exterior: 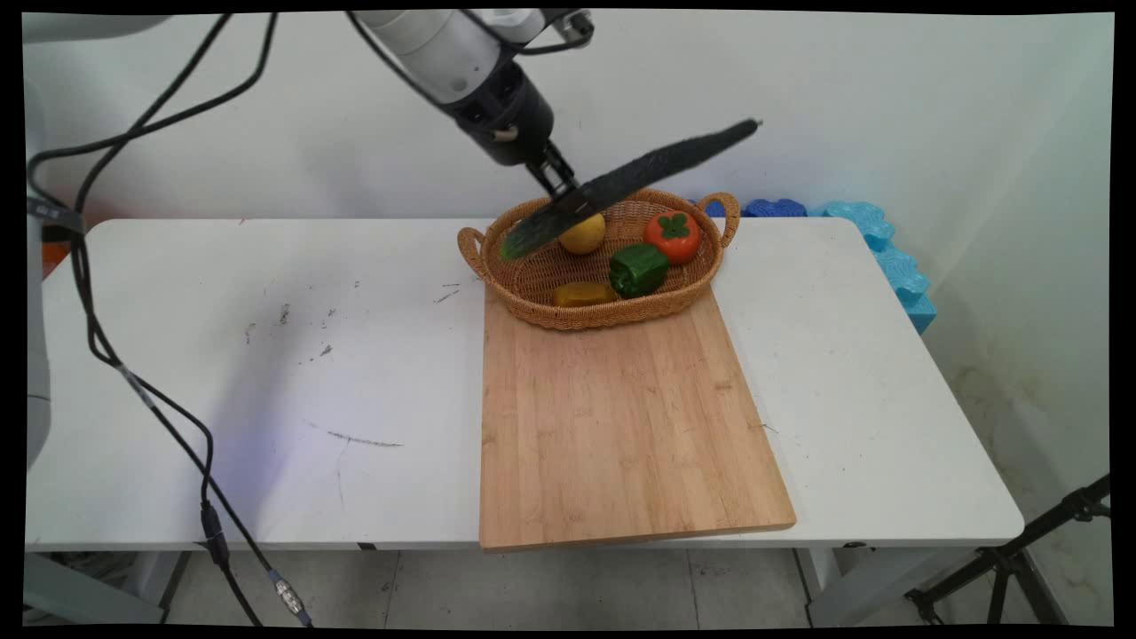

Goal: Place the picked object on the cutting board

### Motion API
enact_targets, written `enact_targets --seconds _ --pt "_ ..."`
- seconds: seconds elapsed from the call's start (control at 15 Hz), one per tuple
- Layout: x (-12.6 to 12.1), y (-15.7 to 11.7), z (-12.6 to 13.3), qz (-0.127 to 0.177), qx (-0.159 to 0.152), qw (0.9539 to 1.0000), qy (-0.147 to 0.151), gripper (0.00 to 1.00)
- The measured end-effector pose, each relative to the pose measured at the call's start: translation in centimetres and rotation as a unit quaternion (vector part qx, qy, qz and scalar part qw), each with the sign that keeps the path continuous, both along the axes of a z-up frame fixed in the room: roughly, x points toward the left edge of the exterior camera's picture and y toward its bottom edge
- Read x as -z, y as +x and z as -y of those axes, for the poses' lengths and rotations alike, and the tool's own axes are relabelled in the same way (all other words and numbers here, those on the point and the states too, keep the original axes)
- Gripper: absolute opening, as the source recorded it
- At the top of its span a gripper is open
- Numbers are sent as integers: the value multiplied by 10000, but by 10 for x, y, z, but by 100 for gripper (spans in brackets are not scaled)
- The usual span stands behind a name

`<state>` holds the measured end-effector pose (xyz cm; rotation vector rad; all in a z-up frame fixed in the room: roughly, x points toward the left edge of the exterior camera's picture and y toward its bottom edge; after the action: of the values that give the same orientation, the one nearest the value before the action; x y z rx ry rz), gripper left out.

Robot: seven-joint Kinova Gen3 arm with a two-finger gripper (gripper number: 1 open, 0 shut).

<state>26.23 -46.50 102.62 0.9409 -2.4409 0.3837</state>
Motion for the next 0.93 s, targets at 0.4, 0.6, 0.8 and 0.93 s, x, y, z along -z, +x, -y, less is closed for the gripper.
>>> enact_targets --seconds 0.4,0.6,0.8,0.93 --pt "23 -2 -47 382 528 9976 219 0" --pt "49 -7 -57 537 647 9958 375 0" --pt "78 -14 -59 642 691 9942 511 0" --pt "96 -19 -58 703 680 9935 586 0"
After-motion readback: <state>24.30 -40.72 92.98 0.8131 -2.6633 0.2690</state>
